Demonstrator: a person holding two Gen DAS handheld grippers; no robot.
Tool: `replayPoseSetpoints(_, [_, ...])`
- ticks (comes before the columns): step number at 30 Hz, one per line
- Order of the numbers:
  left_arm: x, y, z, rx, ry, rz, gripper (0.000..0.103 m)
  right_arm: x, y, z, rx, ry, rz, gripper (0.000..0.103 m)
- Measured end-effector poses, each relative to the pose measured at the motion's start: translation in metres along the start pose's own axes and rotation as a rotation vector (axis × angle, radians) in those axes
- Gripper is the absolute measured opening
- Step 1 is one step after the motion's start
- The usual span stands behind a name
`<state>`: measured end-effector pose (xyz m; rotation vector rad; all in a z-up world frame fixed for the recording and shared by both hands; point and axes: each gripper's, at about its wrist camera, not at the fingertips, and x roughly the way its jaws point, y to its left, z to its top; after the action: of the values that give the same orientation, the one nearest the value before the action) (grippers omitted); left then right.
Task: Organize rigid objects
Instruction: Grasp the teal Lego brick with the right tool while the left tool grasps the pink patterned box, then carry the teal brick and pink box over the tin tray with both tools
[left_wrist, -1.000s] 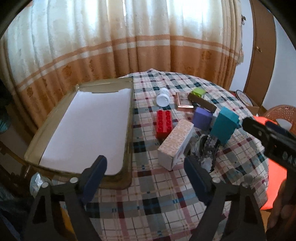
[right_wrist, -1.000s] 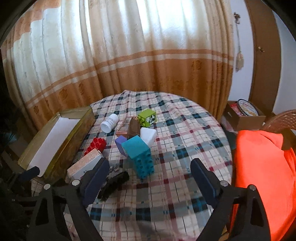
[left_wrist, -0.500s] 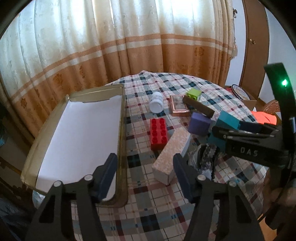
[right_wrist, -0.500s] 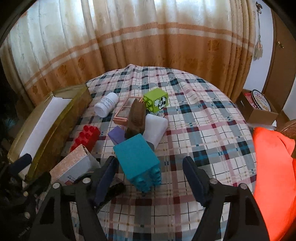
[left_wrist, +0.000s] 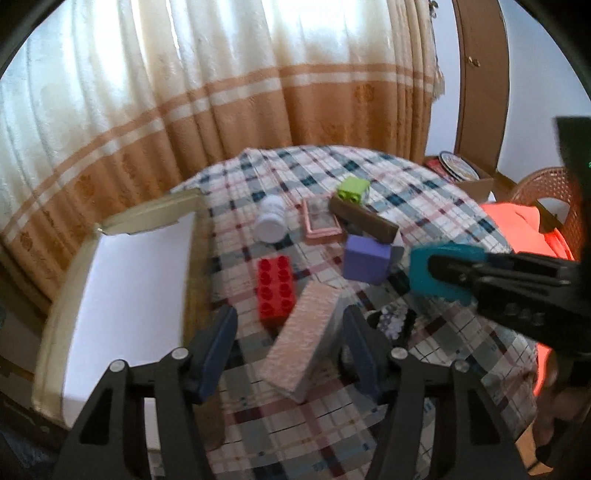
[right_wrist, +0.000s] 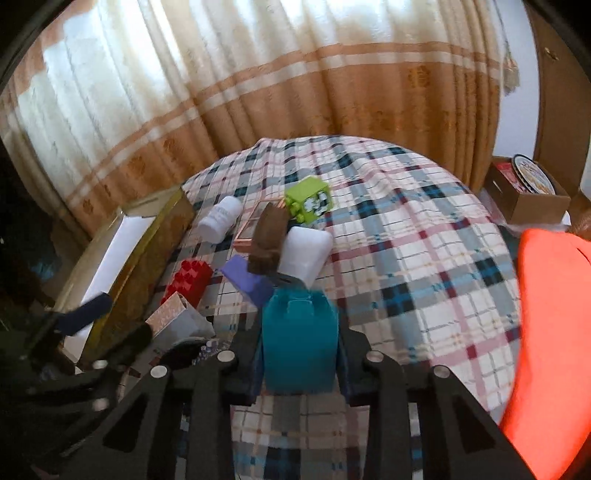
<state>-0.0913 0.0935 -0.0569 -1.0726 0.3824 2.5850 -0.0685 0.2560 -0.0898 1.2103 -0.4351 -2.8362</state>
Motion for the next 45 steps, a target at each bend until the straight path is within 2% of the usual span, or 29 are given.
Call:
replayPoseSetpoints(1, [0.006, -0.001, 0.001, 0.001, 0.018, -0.015, 0.044, -0.003, -0.002, -0.001, 0.004, -0.004, -0.002, 0.034])
replayPoseSetpoints(2, [0.011, -0.002, 0.001, -0.002, 0.036, -0.032, 0.038, -0.006, -0.005, -0.001, 0.011, -0.008, -0.004, 0.034])
replayPoseSetpoints(7, [0.025, 0.001, 0.002, -0.036, 0.062, -0.072, 0.035, -0.012, -0.015, -0.001, 0.036, -0.02, -0.012, 0.034])
replayPoseSetpoints(9, [0.027, -0.002, 0.001, -0.025, 0.064, -0.073, 0.032, -0.012, -0.017, -0.001, 0.042, -0.02, -0.012, 0.034])
replayPoseSetpoints(10, [0.029, -0.003, -0.001, -0.021, 0.07, -0.077, 0.024, -0.012, -0.017, -0.001, 0.045, -0.021, -0.013, 0.034])
replayPoseSetpoints(15, [0.032, 0.007, -0.006, -0.106, 0.095, -0.132, 0.023, -0.014, -0.018, -0.005, 0.047, -0.029, -0.022, 0.034])
replayPoseSetpoints(26, [-0.014, 0.031, 0.007, -0.189, -0.078, -0.208, 0.023, -0.033, -0.013, 0.001, 0.05, -0.081, -0.053, 0.034])
replayPoseSetpoints(31, [-0.031, 0.054, 0.008, -0.231, -0.132, -0.18, 0.023, -0.041, 0.005, 0.006, 0.014, -0.102, -0.059, 0.034])
replayPoseSetpoints(35, [-0.041, 0.076, 0.007, -0.247, -0.155, -0.111, 0.023, -0.042, 0.027, 0.01, -0.019, -0.109, -0.039, 0.034])
replayPoseSetpoints(45, [-0.051, 0.137, -0.012, -0.3, -0.18, 0.038, 0.023, -0.033, 0.118, 0.019, -0.155, -0.12, 0.088, 0.034])
